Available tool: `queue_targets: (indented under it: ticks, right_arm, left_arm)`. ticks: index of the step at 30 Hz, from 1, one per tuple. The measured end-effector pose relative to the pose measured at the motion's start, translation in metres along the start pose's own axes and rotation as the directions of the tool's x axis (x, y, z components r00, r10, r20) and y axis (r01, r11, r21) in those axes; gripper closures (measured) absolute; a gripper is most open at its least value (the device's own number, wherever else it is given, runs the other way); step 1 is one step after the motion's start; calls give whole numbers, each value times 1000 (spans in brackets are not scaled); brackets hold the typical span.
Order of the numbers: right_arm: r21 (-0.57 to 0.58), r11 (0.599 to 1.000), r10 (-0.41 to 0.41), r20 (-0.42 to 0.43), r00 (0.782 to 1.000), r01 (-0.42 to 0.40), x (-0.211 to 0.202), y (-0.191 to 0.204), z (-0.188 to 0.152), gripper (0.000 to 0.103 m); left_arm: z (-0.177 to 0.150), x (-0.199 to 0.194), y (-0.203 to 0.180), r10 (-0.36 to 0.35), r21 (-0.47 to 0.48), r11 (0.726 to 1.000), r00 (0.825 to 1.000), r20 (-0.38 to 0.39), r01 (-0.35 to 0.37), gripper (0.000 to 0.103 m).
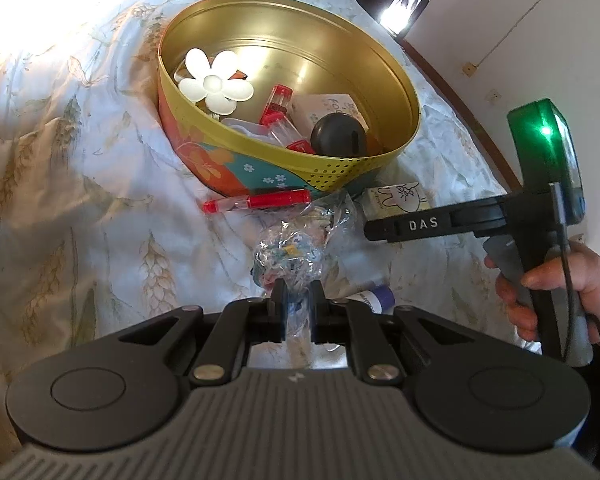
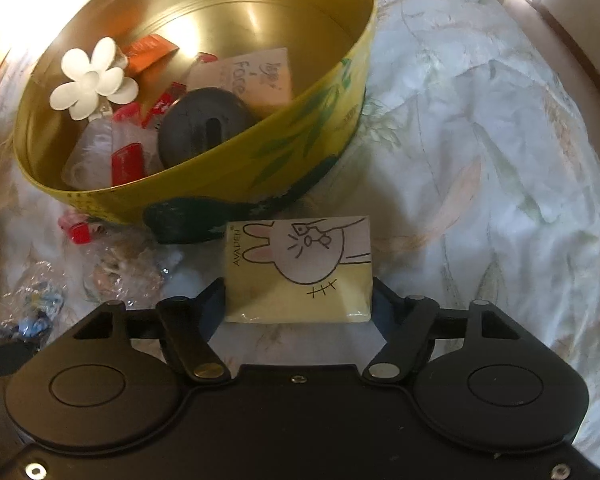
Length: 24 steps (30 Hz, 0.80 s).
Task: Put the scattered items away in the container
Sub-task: 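Grasp the yellow rabbit-print card with the right gripper, then drop the clear bag into the tin with the left gripper while the right holds the card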
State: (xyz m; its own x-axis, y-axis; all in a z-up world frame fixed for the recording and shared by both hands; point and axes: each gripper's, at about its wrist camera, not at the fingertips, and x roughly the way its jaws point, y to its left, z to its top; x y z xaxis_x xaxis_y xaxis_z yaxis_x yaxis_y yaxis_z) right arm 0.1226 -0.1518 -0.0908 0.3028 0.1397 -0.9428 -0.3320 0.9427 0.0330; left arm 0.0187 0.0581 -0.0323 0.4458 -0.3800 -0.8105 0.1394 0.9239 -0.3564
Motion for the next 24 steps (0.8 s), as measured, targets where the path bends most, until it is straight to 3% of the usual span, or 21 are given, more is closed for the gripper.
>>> queue_targets:
  ticks: [7, 15, 24]
  right_arm:
    - [21, 998, 66, 6, 998, -66, -29, 0, -14, 34]
    - [76, 979, 181, 86, 980, -188, -81, -18, -34, 34]
    - [137, 967, 206, 73, 976, -215, -85, -41, -61, 34]
  left_arm:
    - [0, -2, 2, -7, -22, 1000, 1000, 12, 8, 89]
    - [1, -8, 1, -19, -27, 999, 999, 51, 20, 88]
    - [4, -21, -8, 4, -8, 1000, 994, 105, -4, 88]
